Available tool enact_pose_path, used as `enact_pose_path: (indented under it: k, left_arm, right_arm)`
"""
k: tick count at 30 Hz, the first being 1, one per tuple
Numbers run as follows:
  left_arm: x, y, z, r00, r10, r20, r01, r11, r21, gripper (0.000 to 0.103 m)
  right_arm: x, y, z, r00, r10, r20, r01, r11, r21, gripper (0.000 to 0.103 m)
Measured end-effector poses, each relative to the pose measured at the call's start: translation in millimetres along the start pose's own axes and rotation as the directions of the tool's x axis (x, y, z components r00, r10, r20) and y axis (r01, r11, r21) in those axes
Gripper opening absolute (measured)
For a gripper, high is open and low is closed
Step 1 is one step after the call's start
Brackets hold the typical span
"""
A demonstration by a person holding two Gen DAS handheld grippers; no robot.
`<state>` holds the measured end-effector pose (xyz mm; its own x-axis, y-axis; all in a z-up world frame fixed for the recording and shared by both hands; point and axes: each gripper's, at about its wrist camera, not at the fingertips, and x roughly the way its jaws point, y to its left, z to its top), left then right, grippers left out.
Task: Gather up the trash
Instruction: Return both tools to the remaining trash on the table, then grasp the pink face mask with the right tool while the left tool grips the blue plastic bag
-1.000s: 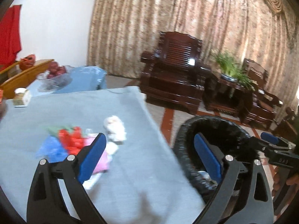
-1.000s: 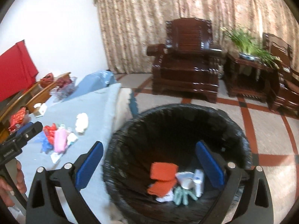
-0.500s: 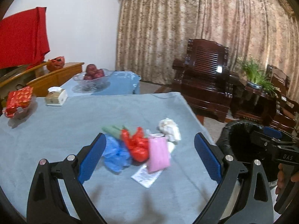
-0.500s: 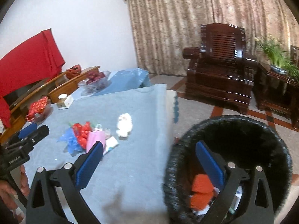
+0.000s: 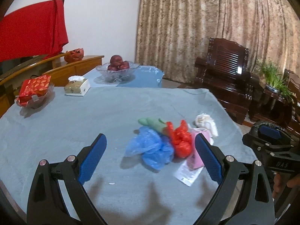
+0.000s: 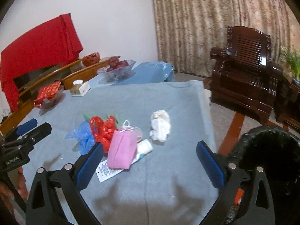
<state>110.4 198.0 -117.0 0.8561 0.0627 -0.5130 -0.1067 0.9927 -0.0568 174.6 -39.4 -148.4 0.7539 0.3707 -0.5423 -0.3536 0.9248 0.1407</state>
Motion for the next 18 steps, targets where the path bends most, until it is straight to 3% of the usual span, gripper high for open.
enact_pose_path:
  k: [18]
  left_arm:
    - [38.4,27.6,-15.2,0.998,0.035,-0.058,-0.037,0.999,-0.037,0.092]
  right_arm:
    - [73.7,22.9,-13.4,0.993,0.051,-0.105,-0.051,0.999,0.001,0.086]
